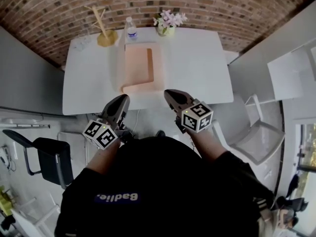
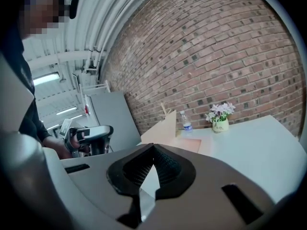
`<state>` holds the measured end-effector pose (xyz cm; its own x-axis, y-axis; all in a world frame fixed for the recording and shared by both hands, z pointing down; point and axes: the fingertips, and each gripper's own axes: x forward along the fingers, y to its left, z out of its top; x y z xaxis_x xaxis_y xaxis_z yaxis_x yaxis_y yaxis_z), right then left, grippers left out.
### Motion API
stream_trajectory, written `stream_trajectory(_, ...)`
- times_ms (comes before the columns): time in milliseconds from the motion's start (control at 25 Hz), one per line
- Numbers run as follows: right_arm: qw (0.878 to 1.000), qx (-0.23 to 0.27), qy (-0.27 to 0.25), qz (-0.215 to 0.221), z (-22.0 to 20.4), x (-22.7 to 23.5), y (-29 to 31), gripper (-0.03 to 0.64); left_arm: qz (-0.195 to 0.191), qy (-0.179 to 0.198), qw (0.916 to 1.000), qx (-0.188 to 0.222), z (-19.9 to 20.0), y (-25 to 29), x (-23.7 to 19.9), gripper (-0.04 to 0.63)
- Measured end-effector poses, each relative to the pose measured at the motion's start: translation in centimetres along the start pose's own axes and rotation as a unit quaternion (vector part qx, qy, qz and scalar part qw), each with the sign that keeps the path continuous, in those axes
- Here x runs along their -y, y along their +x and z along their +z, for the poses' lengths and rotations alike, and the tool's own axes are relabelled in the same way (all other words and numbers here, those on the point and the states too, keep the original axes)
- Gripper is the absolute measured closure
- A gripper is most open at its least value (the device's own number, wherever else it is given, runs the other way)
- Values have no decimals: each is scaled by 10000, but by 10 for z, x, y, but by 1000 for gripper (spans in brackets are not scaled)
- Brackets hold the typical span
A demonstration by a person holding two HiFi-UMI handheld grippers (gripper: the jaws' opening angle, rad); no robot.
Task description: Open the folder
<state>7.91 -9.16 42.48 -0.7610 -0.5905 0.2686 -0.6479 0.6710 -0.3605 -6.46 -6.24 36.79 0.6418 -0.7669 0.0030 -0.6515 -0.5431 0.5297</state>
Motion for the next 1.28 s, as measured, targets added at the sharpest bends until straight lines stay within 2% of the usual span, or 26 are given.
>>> stream_trajectory(360, 9986, 220, -195, 441, 19, -40, -12, 589, -359, 402, 9984, -148, -5, -2, 45, 592)
stream_trajectory(680, 9977, 246, -199, 605, 18, -53, -13, 589, -431, 493, 9975, -272, -11, 1, 50, 592)
stream_trajectory(1280, 9975, 258, -194, 623, 22, -52, -10, 589, -432, 534, 9971, -335, -13, 3, 49, 592)
